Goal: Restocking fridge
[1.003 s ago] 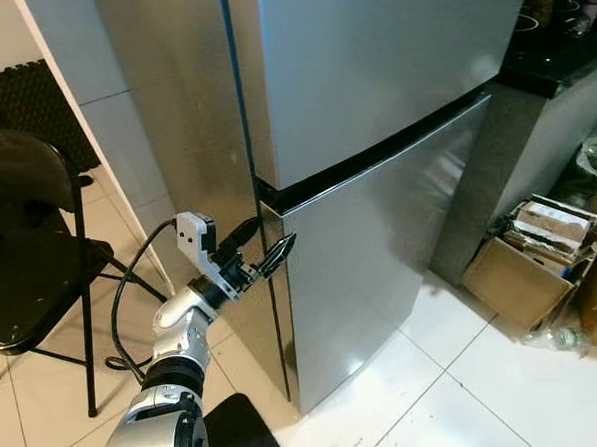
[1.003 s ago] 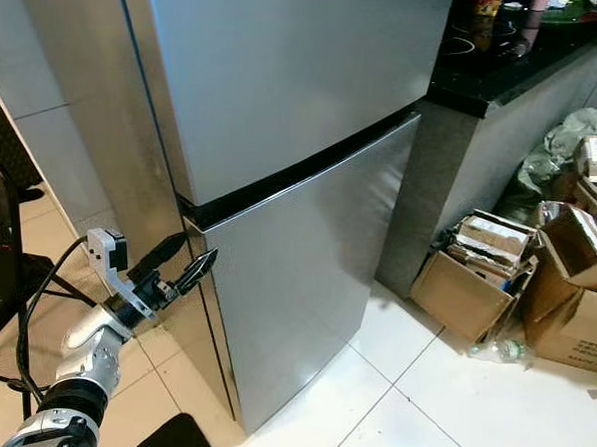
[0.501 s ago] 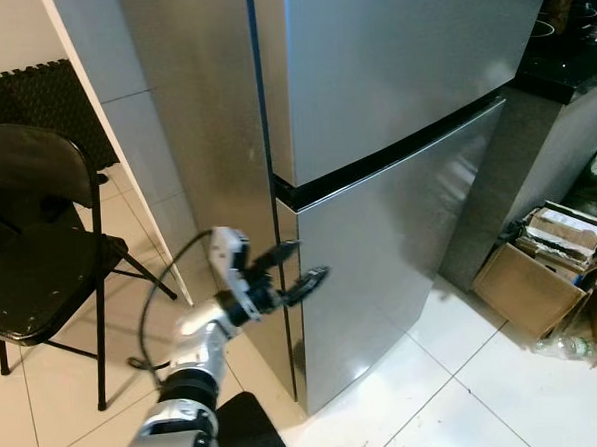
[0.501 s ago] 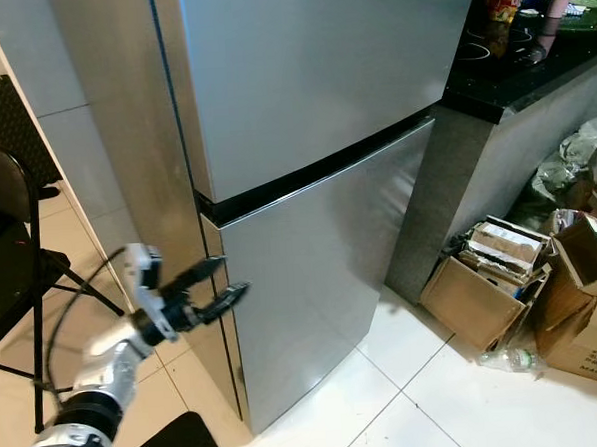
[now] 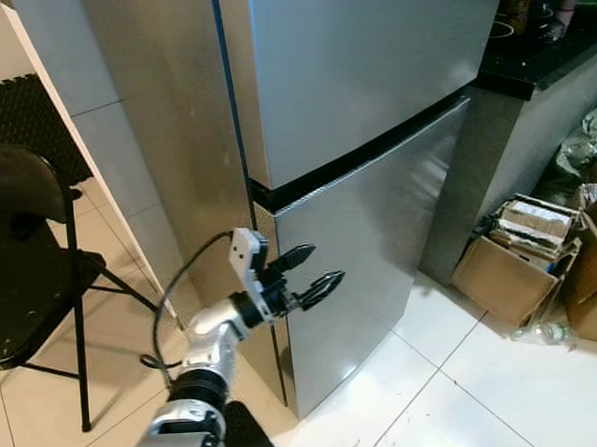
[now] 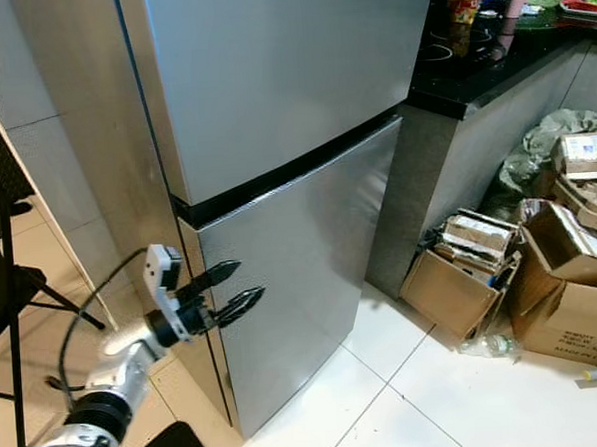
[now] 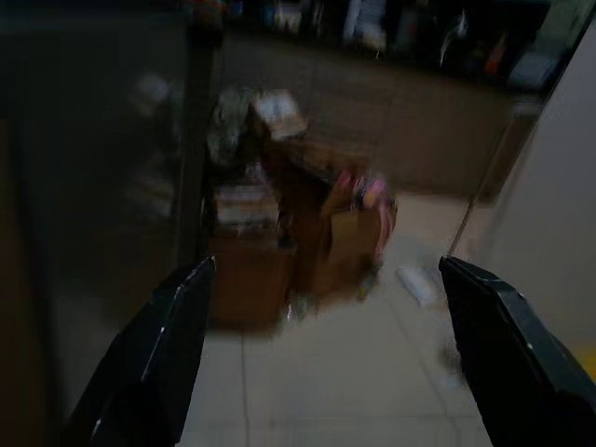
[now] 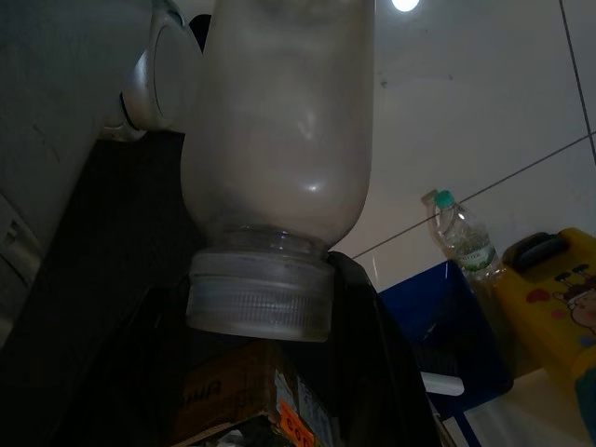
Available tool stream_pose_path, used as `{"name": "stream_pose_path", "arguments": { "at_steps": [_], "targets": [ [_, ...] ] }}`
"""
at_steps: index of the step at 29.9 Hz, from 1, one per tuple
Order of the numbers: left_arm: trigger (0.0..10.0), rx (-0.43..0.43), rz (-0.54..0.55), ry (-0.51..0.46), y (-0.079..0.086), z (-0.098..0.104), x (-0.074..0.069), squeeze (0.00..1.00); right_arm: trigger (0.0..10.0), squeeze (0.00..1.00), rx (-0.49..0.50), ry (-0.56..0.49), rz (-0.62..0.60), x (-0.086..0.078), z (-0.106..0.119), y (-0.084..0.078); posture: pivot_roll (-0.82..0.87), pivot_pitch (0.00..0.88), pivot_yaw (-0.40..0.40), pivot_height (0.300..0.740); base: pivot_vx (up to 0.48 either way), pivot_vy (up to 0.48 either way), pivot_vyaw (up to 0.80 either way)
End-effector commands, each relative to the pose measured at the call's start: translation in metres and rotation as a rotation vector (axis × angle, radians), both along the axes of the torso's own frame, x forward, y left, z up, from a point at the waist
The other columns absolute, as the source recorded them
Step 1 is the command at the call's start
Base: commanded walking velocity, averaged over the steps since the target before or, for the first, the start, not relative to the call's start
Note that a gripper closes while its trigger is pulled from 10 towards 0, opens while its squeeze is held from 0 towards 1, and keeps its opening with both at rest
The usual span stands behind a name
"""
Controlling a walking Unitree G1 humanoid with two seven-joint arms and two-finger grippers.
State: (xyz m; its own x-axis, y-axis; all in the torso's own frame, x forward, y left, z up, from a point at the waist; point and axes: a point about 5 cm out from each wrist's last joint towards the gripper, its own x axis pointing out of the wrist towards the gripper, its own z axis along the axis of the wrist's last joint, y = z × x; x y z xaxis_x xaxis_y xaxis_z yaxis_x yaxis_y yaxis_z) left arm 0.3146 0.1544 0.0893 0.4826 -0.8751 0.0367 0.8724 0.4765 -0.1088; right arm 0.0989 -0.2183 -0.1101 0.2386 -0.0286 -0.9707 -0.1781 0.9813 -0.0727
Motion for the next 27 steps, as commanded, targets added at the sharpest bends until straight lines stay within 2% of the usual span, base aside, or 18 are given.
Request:
{"name": "stream_pose_path", "arguments": {
  "at_steps": [1, 3, 4, 7, 10, 12, 13, 15, 22, 27],
  "targets": [
    [10.0, 0.065, -0.03, 0.032, 0.005, -0.006, -0.004, 0.0, 10.0, 0.0, -0.003, -0.009, -0.016, 0.001, 0.001, -0.002, -0.02, 0.0, -0.03, 0.74, 0.0, 0.0, 0.0],
    [10.0, 0.17, -0.022, 0.064, 0.016, -0.013, -0.007, 0.0, 10.0, 0.0, -0.002, -0.008, -0.015, 0.001, 0.0, -0.002, -0.01, 0.0, -0.032, 0.74, 0.0, 0.0, 0.0],
    [10.0, 0.17, -0.022, 0.064, 0.016, -0.013, -0.007, 0.0, 10.0, 0.0, -0.002, -0.008, -0.015, 0.001, 0.0, -0.002, -0.01, 0.0, -0.032, 0.74, 0.0, 0.0, 0.0],
    [10.0, 0.254, 0.047, 0.078, 0.029, -0.016, -0.005, 0.0, 10.0, 0.0, -0.002, -0.008, -0.013, 0.0, 0.0, -0.002, -0.01, 0.0, -0.032, 0.74, 0.0, 0.0, 0.0],
    [10.0, 0.268, 0.074, 0.073, 0.033, -0.015, -0.003, 0.0, 10.0, 0.0, -0.002, -0.008, -0.013, 0.0, 0.0, -0.002, -0.01, 0.0, -0.033, 0.74, 0.0, 0.0, 0.0],
    [10.0, 0.279, 0.225, 0.06, 0.041, -0.01, 0.008, 0.0, 10.0, 0.0, -0.003, -0.009, -0.012, 0.001, 0.0, -0.002, -0.01, 0.0, -0.035, 0.74, 0.0, 0.0, 0.0],
    [10.0, 0.279, 0.225, 0.06, 0.041, -0.01, 0.008, 0.0, 10.0, 0.0, -0.003, -0.009, -0.012, 0.001, 0.0, -0.002, -0.01, 0.0, -0.035, 0.74, 0.0, 0.0, 0.0],
    [10.0, 0.293, 0.324, 0.067, 0.045, -0.008, 0.014, 0.0, 10.0, 0.0, -0.004, -0.01, -0.01, 0.001, 0.001, -0.002, -0.01, 0.0, -0.036, 0.74, 0.0, 0.0, 0.0],
    [10.0, 0.35, 0.377, 0.079, 0.047, -0.01, 0.017, 0.0, 10.0, 0.0, -0.008, -0.013, -0.012, 0.001, 0.001, -0.002, -0.02, 0.0, -0.034, 0.74, 0.0, 0.0, 0.0],
    [10.0, 0.344, 0.454, 0.018, 0.049, -0.002, 0.023, 0.0, 10.0, 0.0, -0.01, -0.012, -0.013, 0.001, 0.001, -0.002, -0.02, 0.0, -0.032, 0.74, 0.0, 0.0, 0.0]
  ]
}}
